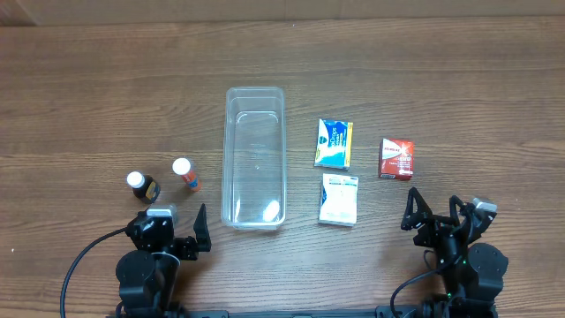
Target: Pack container
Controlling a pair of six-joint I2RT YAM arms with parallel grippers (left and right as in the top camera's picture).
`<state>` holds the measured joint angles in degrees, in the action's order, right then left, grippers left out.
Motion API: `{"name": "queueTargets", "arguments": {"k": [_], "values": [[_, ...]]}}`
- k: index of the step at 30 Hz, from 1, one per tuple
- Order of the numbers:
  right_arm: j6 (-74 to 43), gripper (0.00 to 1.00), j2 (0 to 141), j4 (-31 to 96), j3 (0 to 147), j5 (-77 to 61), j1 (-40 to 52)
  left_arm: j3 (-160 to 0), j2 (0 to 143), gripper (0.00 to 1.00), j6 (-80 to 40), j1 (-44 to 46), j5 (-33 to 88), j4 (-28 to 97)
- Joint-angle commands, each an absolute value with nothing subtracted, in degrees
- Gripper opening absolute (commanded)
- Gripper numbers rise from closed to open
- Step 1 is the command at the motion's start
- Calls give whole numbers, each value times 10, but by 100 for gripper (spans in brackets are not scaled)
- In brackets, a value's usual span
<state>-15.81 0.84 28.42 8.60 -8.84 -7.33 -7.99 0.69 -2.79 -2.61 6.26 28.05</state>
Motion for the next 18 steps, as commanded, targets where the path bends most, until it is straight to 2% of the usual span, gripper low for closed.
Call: {"name": "queueTargets", "arguments": {"k": [1, 4, 8, 12, 15, 18], "values": [[-183, 100, 2, 272, 82, -124, -69, -79, 3, 100, -21, -26, 67, 281], [-180, 100, 2, 228, 105, -181, -69, -79, 3, 100, -21, -26, 67, 281], [-169, 100, 56, 260, 225, -180, -69, -79, 3, 100, -21, -26, 67, 281], [-140, 100, 307, 404, 472, -137, -69, -79, 3, 100, -21, -26, 67, 281], [-134, 100, 531, 564, 688, -139, -67, -79, 3, 100, -21, -26, 67, 281], [-113, 100, 698, 615, 812, -219, -67, -79, 3, 100, -21, -26, 67, 281]]}}
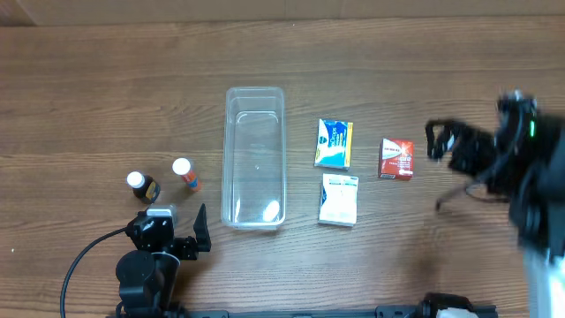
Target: Pack container
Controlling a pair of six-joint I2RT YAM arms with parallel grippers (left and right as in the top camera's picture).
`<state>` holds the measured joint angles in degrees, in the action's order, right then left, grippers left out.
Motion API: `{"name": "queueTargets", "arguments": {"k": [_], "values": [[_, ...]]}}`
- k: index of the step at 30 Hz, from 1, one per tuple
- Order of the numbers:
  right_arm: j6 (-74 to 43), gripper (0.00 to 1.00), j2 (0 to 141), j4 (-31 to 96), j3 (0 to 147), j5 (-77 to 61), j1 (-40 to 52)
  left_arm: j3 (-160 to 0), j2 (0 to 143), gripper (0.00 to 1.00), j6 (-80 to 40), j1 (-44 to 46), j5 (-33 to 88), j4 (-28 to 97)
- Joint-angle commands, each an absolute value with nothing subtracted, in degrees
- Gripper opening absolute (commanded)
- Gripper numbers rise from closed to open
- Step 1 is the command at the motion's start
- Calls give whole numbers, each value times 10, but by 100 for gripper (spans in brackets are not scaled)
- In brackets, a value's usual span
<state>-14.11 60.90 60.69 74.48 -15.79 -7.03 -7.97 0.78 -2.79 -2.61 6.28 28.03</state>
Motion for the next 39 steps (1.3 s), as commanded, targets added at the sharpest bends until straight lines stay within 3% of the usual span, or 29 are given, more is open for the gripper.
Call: {"name": "queueTargets", "arguments": {"k": [1, 5, 8, 11, 20, 32, 39], "values": [[-91, 100, 735, 609, 823, -233, -65, -79, 3, 100, -21, -26, 67, 281], [-105, 100, 876, 599, 827, -106, 9, -79, 3, 100, -21, -26, 67, 281], [-89, 100, 945, 571, 827, 6, 114, -79, 3, 100, -21, -26, 67, 281], [-115, 100, 1014, 552, 827, 11, 156, -79, 3, 100, -21, -26, 67, 281], [-136, 100, 1077, 494, 826, -30, 177, -79, 3, 100, -21, -26, 67, 281], [-361, 100, 1197, 476, 826, 48, 257, -79, 3, 100, -21, -26, 67, 281], [-312, 100, 1189, 498, 862, 87, 259, -79, 3, 100, -21, -26, 67, 281]]}}
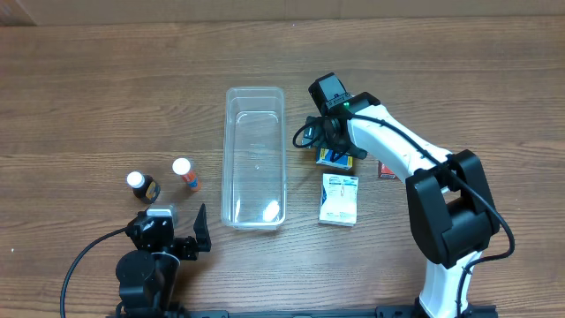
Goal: Pack container
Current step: 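Reach the right gripper to the blue Vicks box and grasp it, then carry the Vicks box left and drop it into the clear container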
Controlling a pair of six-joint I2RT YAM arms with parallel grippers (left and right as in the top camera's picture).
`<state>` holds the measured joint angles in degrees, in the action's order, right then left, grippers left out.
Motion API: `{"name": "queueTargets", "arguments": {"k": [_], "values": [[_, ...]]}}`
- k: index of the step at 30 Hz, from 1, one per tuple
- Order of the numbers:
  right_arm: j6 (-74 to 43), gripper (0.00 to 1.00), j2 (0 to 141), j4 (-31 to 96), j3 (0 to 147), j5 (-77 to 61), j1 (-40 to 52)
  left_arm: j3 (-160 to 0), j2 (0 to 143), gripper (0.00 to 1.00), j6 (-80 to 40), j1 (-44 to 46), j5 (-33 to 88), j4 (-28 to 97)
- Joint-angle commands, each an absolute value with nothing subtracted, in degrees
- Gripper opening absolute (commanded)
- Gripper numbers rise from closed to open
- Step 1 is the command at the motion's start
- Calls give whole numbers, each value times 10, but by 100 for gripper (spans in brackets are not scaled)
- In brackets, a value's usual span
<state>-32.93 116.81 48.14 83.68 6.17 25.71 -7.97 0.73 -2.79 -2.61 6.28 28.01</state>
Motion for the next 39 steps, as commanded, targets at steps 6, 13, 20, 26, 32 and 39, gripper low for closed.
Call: {"name": "queueTargets", "arguments": {"k": [6, 13, 20, 26, 32, 39], "values": [[-285, 100, 1165, 527, 892, 100, 259, -79, 3, 100, -21, -26, 67, 281], [-305, 100, 1217, 491, 888, 42, 259, -79, 3, 100, -21, -26, 67, 281], [-293, 100, 1196, 546, 928, 90, 259, -79, 3, 100, -21, -26, 67, 281], [-318, 100, 1191, 533, 905, 90, 253, -79, 3, 100, -21, -26, 67, 281], [-345, 100, 1197, 468, 839, 74, 246, -79, 3, 100, -21, -26, 67, 281], [-341, 94, 1197, 486, 841, 70, 246, -79, 3, 100, -21, -26, 67, 281]]}}
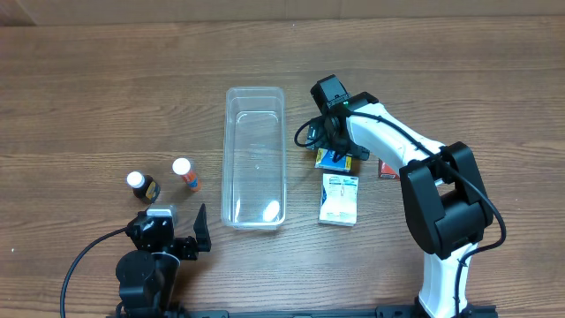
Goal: Pack container
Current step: 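Carry the Vicks box left and drop it into the clear container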
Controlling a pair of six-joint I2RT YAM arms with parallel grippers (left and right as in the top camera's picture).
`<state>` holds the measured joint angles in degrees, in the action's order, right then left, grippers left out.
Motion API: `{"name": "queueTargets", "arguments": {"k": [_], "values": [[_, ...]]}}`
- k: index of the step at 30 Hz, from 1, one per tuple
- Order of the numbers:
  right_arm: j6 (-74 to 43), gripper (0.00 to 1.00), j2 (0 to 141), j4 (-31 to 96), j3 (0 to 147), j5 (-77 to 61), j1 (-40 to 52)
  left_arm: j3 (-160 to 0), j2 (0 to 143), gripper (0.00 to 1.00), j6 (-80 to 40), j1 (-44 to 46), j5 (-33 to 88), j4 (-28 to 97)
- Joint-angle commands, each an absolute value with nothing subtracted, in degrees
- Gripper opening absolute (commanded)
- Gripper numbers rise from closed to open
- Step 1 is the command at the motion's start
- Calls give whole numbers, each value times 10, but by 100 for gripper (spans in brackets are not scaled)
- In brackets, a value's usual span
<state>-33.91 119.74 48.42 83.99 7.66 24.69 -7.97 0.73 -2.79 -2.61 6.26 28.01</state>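
Observation:
A clear rectangular container stands in the middle of the table with nothing in it. Just right of it lies a blue box, with my right gripper down on its far end; the wrist hides the fingers. A white box lies nearer me. Part of a red box shows beside the right arm. Left of the container stand a dark bottle and an orange bottle, both white-capped. My left gripper rests open at the front edge, below the bottles.
The right arm reaches from the front right across the table over the red box. A black cable runs from the left arm's base towards the left.
The right arm's elbow has shifted a little to the left and the gripper sits slightly nearer on the blue box. Boxes, bottles, container and left arm are where they were.
Both arms first rested at the front edge, all three boxes in plain view. Then the right arm was up at the far right near the red box. Later its gripper stood over the blue box beside the container, where it remains.

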Motion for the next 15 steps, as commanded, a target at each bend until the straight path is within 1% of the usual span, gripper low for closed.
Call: {"name": "queueTargets", "arguments": {"k": [1, 2, 3, 4, 5, 7, 10, 13, 15], "values": [[-339, 87, 1194, 493, 846, 61, 247, -79, 3, 100, -21, -26, 67, 281], [-313, 82, 1183, 503, 864, 48, 251, -79, 3, 100, -21, -26, 67, 281], [-299, 79, 1168, 522, 888, 49, 255, -79, 3, 100, -21, -26, 67, 281], [-283, 73, 1140, 550, 926, 49, 265, -79, 3, 100, -21, -26, 67, 281], [-280, 70, 1120, 568, 950, 51, 274, -79, 3, 100, -21, -26, 67, 281], [-279, 68, 1077, 594, 1000, 55, 299, -79, 3, 100, -21, -26, 67, 281], [-265, 68, 1049, 582, 1049, 55, 362, -79, 3, 100, -21, -26, 67, 281], [-284, 69, 1076, 532, 1026, 55, 413, -79, 3, 100, -21, -26, 67, 281], [-305, 70, 1132, 503, 1016, 50, 417, -79, 3, 100, -21, -26, 67, 281]]}}
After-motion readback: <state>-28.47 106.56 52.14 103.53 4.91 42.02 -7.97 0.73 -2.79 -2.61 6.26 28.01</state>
